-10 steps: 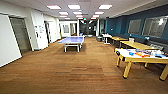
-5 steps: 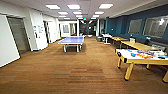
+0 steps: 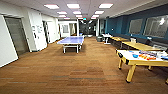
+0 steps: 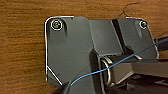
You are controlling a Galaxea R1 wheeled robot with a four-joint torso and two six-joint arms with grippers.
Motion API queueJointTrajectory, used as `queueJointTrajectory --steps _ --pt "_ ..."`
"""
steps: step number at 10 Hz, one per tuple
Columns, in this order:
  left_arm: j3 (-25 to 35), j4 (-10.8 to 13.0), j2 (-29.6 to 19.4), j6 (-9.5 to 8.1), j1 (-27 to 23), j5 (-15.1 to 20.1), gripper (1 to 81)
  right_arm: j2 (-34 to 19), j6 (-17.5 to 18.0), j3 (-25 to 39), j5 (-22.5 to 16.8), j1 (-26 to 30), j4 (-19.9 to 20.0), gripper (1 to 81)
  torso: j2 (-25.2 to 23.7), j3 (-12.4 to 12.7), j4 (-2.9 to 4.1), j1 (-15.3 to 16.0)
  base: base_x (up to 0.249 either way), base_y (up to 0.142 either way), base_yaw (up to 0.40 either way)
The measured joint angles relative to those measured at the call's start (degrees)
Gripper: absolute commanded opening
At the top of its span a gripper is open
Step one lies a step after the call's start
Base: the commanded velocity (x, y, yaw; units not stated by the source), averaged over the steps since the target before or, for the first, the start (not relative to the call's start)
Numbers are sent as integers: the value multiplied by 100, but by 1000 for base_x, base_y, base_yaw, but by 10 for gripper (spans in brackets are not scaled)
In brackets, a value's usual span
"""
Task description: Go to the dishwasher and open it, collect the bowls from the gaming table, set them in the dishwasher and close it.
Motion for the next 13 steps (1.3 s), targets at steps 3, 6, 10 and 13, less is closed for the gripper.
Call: queueJointTrajectory --steps 3,6,10,13 --pt "0 0 20 -2 -9 0 811 -2 -1 0 -7 -20 -41 811 0 0 0 -2 177 0 0" --pt "-2 0 37 -2 -11 0 811 -2 -1 0 -5 -9 -52 811 0 0 0 -2 177 0 0" --pt "-15 0 50 -2 0 0 811 -24 -1 2 -7 -22 -60 811 -2 0 0 -5 177 0 0" --pt "-15 0 105 0 -22 -4 811 -20 -1 17 -7 5 -90 811 2 -2 0 0 177 0 0"
